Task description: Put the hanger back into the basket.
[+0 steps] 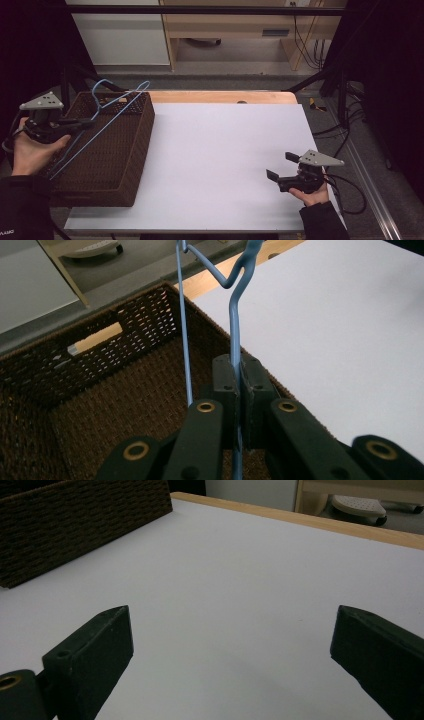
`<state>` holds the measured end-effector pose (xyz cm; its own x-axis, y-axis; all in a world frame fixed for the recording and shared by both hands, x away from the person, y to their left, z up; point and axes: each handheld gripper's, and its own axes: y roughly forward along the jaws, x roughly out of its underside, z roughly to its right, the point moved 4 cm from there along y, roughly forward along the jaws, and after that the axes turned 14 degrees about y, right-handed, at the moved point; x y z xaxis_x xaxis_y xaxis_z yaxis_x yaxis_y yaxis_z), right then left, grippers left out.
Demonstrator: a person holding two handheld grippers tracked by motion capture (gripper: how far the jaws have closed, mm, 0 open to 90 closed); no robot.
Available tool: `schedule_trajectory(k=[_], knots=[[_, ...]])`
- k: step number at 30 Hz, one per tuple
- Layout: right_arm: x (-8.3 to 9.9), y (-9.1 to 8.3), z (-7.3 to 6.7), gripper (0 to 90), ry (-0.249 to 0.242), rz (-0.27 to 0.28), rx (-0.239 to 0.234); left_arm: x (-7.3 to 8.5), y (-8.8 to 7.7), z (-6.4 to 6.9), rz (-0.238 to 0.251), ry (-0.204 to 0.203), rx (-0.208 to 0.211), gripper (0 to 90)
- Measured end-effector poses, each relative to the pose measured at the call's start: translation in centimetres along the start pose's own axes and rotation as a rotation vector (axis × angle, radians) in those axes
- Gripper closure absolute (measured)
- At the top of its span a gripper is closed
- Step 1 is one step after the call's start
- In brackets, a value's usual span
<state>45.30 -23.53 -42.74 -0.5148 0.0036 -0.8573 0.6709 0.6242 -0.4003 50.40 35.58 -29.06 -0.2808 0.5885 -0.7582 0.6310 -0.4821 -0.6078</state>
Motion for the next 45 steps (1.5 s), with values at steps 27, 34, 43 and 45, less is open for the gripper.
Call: schedule_trajectory(k=[27,34,43,45], knots=[[0.0,0.0,0.1,3.9,0.000,0.000,0.003,5.4,4.7,0.0,-0.137,-0.010,-0.015,87.5],[0.0,0.0,0.1,4.0,-0.002,-0.001,0.005,6.6,6.8,0.5,-0.169,-0.003,-0.028,87.5],[0.1,0.1,0.1,3.9,0.002,-0.004,0.006,8.2,7.9,0.9,-0.227,-0.032,-0.013,87.2],[0.1,0.1,0.1,4.0,0.001,-0.005,0.005,8.6,8.2,1.1,-0.256,-0.045,0.013,86.7]])
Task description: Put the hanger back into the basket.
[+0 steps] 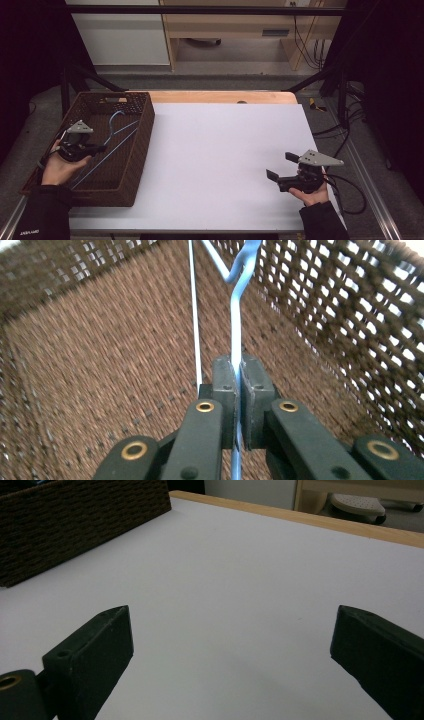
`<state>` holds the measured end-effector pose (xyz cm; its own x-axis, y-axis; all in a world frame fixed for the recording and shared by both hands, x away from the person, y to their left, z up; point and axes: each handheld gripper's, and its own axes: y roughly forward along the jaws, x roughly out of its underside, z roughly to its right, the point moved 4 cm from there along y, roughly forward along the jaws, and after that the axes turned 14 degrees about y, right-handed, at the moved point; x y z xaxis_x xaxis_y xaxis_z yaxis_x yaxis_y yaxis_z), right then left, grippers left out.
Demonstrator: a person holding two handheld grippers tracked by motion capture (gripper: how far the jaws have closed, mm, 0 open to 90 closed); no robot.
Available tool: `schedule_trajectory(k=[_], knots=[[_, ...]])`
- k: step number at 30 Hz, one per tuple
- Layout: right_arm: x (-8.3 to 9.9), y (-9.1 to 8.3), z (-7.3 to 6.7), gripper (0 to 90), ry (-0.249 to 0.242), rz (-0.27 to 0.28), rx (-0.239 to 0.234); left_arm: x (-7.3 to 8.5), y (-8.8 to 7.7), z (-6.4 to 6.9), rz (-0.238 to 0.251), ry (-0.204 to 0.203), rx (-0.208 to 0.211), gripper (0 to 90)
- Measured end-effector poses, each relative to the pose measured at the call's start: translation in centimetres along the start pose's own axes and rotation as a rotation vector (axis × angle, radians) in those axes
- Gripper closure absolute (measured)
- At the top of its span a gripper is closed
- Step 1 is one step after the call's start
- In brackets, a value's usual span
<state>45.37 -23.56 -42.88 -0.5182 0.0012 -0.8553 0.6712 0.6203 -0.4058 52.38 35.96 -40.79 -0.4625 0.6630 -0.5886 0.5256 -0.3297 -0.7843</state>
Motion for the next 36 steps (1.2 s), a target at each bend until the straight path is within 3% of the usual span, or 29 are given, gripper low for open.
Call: schedule_trajectory(k=[2,8,13,20,24,29,36], knots=[[0.0,0.0,0.0,4.0,0.001,-0.001,0.001,0.2,0.4,0.3,-0.027,0.016,-0.025,86.6],[0.0,0.0,0.1,4.0,0.005,0.003,0.002,0.4,0.7,0.7,-0.060,0.019,0.003,85.4],[-0.1,-0.1,0.1,4.0,0.001,0.010,0.000,0.0,0.1,1.4,-0.029,0.033,-0.003,81.2],[-0.2,-0.3,0.1,4.0,0.010,0.017,0.004,-1.1,-1.5,1.9,0.086,-0.001,-0.028,69.2],[-0.2,-0.3,0.1,3.9,0.011,0.020,0.002,-1.9,-2.3,2.7,0.187,-0.041,-0.041,59.7],[-0.2,-0.3,0.1,3.8,0.012,0.022,0.001,-3.2,-3.0,4.0,0.283,-0.044,-0.052,45.0],[-0.2,-0.4,0.1,3.7,0.009,0.025,0.002,-5.2,-3.7,6.4,0.379,-0.012,-0.051,28.1]])
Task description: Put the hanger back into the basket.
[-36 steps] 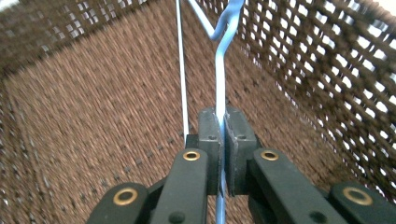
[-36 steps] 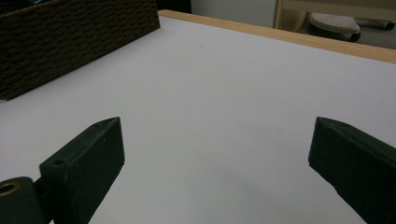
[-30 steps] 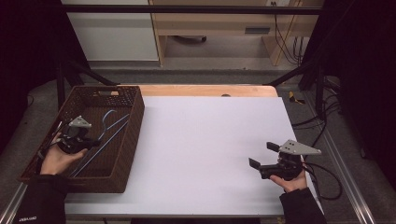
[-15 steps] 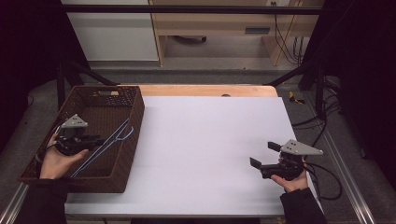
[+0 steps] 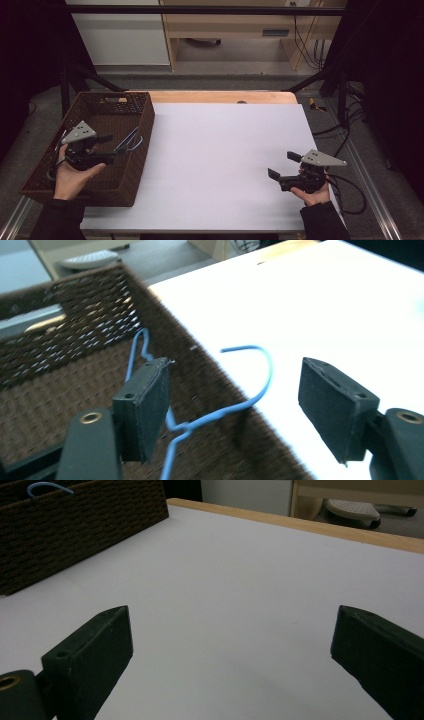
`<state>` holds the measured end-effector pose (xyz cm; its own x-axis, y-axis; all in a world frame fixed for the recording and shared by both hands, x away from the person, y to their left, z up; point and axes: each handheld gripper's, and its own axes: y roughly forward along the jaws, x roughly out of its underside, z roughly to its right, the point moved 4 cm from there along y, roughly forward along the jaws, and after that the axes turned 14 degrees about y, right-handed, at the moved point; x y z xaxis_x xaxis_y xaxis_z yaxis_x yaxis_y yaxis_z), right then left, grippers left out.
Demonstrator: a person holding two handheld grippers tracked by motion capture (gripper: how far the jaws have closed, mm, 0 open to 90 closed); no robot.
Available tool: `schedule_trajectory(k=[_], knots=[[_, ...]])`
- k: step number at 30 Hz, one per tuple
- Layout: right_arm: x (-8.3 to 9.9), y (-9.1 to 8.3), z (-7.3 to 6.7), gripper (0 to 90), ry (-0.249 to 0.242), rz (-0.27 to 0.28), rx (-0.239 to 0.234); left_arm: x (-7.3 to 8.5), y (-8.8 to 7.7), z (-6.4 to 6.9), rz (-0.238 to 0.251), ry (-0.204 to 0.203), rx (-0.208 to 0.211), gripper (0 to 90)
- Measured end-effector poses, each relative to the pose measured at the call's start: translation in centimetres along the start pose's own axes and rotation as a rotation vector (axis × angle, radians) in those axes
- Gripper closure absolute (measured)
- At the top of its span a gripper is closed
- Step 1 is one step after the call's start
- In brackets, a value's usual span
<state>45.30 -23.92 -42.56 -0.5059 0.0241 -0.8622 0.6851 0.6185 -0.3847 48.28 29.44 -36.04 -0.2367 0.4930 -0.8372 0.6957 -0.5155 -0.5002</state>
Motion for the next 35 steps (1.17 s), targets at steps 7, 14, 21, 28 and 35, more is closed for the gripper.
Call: schedule_trajectory(k=[7,14,21,28,35], knots=[[0.0,0.0,0.0,3.4,0.004,0.003,0.002,-1.7,0.4,2.8,0.066,0.011,0.041,19.7],[-0.1,-0.1,0.0,3.0,0.004,0.011,0.001,-2.5,1.4,5.7,0.112,0.025,0.070,13.6],[-0.1,-0.2,0.0,2.6,0.008,0.016,0.004,-2.2,3.2,8.5,0.140,0.042,0.125,12.5],[-0.1,-0.5,0.1,2.4,0.012,0.032,0.002,-1.3,4.1,9.6,0.155,0.031,0.146,10.3],[-0.1,-0.6,0.0,2.3,0.017,0.034,0.003,-1.2,3.8,9.5,0.161,0.029,0.144,10.3]])
